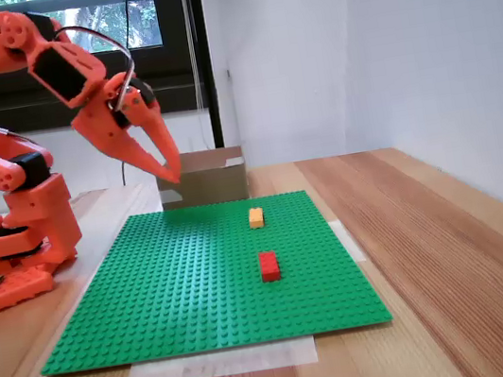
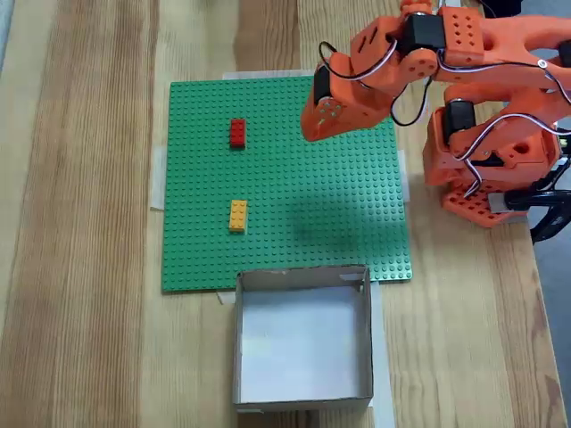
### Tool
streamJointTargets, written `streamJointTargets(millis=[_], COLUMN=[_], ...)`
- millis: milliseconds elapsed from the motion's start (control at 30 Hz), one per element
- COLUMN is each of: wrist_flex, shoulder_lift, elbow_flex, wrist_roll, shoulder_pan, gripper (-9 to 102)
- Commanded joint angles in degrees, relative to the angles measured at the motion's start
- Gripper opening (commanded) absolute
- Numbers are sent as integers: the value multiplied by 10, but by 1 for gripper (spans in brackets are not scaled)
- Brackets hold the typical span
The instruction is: Pick the yellow lego block and put it in the box.
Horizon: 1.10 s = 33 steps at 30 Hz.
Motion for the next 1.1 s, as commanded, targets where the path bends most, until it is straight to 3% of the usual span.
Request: streamJointTargets(millis=[0,833,1067], wrist_flex=[21,135,114], shoulder_lift=[-64,-468,-540], elbow_flex=[-84,-461,-483], wrist_roll=[13,72,82], shoulder_pan=[-4,-91,-93], gripper=[-1,0,0])
